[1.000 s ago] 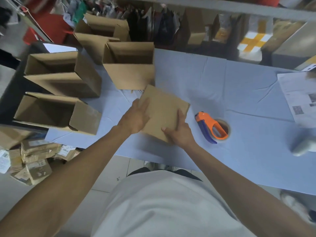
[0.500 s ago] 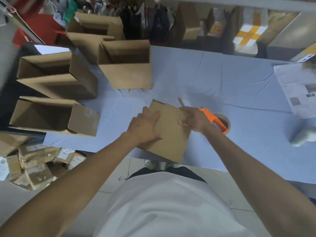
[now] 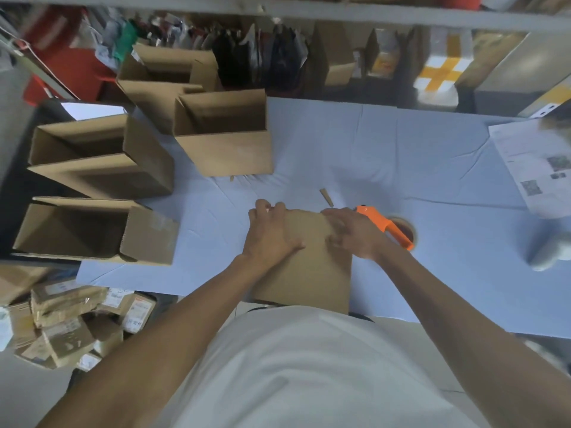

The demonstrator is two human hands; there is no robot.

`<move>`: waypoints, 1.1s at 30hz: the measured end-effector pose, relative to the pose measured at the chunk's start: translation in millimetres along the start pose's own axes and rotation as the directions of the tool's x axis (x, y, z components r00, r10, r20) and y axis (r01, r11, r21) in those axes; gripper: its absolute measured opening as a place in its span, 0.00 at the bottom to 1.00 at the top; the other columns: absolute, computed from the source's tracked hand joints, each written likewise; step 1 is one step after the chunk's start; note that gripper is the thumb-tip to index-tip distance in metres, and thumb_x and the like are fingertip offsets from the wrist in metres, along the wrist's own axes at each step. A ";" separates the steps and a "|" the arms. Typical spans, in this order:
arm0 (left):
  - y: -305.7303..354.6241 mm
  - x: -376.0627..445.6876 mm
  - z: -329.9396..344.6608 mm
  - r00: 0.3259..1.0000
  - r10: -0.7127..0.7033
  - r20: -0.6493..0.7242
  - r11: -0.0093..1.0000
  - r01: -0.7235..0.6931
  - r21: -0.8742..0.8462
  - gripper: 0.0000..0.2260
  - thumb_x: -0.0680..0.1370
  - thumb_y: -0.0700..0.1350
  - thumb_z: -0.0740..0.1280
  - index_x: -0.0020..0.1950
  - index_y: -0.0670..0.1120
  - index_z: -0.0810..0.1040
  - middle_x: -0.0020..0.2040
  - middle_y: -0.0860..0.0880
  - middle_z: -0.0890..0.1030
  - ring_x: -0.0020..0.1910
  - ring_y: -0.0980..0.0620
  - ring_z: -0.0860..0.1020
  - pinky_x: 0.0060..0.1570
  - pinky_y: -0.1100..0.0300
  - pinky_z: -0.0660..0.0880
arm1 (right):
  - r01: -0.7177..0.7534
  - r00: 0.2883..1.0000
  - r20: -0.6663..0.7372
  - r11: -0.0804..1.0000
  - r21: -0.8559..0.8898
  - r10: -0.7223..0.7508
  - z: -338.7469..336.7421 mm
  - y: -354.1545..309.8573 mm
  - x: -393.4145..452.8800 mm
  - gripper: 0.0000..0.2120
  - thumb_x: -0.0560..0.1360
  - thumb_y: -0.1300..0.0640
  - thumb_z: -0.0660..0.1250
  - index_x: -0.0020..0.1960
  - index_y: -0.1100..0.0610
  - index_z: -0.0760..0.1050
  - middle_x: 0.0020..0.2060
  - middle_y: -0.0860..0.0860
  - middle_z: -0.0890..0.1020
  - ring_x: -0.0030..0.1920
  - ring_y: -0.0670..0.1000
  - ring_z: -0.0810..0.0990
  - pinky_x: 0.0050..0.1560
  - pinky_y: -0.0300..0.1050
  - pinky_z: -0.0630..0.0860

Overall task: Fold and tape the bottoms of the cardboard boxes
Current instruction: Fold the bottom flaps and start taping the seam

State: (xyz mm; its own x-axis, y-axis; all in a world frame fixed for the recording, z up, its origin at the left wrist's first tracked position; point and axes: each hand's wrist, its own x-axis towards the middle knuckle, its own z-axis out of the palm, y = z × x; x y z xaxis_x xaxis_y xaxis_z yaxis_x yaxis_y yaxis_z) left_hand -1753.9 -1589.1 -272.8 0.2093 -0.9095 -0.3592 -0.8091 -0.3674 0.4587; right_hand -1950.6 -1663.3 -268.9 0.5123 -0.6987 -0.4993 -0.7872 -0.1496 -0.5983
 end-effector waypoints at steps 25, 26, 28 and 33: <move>8.0 57.5 2.5 0.941 0.329 0.084 0.936 -0.336 0.106 0.09 0.77 0.39 0.58 0.48 0.46 0.78 0.45 0.47 0.77 0.47 0.49 0.72 0.44 0.54 0.71 | 0.052 0.942 -0.334 0.997 0.059 -0.030 25.0 -5.4 43.7 0.07 0.76 0.58 0.64 0.45 0.50 0.79 0.37 0.45 0.75 0.44 0.47 0.72 0.43 0.50 0.70; 8.1 54.1 7.8 0.950 0.310 0.045 0.939 -0.313 0.139 0.10 0.78 0.39 0.58 0.49 0.45 0.79 0.45 0.47 0.77 0.47 0.48 0.73 0.45 0.53 0.72 | 0.068 0.932 -0.361 0.996 0.052 -0.045 27.8 -3.9 41.5 0.06 0.77 0.57 0.64 0.49 0.51 0.80 0.40 0.47 0.78 0.46 0.47 0.72 0.45 0.50 0.70; 4.2 46.7 17.2 0.957 0.291 -0.001 0.940 -0.286 0.188 0.11 0.80 0.41 0.57 0.50 0.45 0.80 0.45 0.48 0.78 0.48 0.48 0.74 0.43 0.54 0.72 | 0.090 0.932 -0.351 0.996 -0.030 -0.094 28.0 -2.8 38.6 0.08 0.78 0.56 0.63 0.50 0.52 0.81 0.43 0.49 0.78 0.47 0.49 0.72 0.46 0.48 0.69; 8.9 53.4 5.7 0.957 0.202 0.210 0.935 -0.252 0.248 0.13 0.81 0.45 0.55 0.49 0.46 0.79 0.50 0.46 0.82 0.50 0.43 0.77 0.45 0.56 0.68 | 0.064 0.982 -0.179 0.998 -0.007 -0.064 2.3 -14.3 43.3 0.08 0.76 0.62 0.66 0.49 0.61 0.84 0.41 0.48 0.81 0.44 0.46 0.74 0.43 0.20 0.62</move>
State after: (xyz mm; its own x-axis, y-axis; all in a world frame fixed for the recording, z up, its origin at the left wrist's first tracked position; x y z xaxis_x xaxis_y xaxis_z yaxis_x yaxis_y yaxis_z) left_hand -1753.0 -1639.8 -292.5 -0.0783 -0.9036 -0.4212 -0.9459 -0.0662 0.3177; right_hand -1916.4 -1689.7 -283.4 0.4918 -0.8018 -0.3394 -0.7553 -0.1989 -0.6245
